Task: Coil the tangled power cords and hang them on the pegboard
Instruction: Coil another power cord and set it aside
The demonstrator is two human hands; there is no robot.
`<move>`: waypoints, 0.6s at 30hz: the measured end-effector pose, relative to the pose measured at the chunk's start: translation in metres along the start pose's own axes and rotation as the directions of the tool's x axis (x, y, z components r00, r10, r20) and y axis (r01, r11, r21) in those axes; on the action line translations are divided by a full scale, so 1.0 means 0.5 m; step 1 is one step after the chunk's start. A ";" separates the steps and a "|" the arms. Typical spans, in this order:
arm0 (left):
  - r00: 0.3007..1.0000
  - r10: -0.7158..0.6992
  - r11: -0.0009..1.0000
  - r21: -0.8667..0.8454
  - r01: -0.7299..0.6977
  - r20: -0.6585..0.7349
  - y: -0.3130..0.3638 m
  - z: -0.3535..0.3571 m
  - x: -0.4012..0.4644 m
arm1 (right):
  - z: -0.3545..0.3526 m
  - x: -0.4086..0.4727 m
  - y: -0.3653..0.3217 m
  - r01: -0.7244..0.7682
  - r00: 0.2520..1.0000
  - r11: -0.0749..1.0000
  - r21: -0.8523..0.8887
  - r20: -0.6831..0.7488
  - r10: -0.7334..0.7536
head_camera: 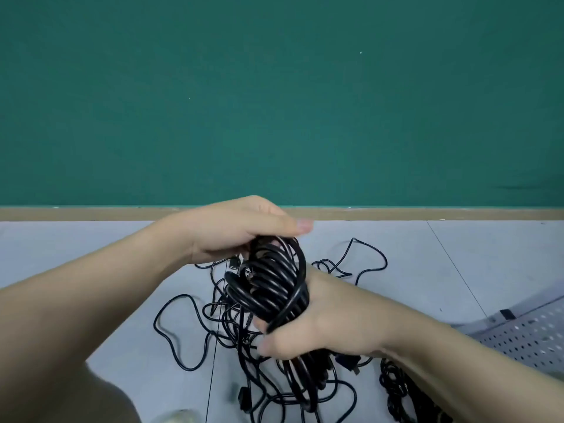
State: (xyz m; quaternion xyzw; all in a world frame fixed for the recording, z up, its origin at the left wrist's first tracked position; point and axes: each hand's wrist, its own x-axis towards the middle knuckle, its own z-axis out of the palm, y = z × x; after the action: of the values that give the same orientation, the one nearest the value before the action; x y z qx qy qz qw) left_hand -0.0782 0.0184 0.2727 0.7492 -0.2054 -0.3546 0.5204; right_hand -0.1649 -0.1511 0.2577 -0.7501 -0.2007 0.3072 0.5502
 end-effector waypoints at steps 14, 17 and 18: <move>0.915 0.223 0.768 0.638 0.048 -0.336 -0.048 0.051 0.025 | -0.114 -0.021 0.021 -0.027 0.898 0.877 0.479 -0.374 0.232; 0.934 0.156 0.657 0.740 0.144 -0.320 -0.043 0.072 0.010 | -0.123 -0.016 0.036 -0.040 0.858 0.893 0.448 -0.443 0.260; 0.940 0.142 0.614 0.772 0.162 -0.310 -0.039 0.079 0.004 | -0.125 -0.016 0.041 -0.060 0.841 0.912 0.407 -0.471 0.266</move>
State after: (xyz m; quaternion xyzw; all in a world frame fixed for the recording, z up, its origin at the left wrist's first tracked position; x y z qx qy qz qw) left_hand -0.1073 -0.0008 0.2461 0.9515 -0.2423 -0.0955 0.1634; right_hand -0.1286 -0.2064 0.2531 -0.6997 0.0829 0.1737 0.6881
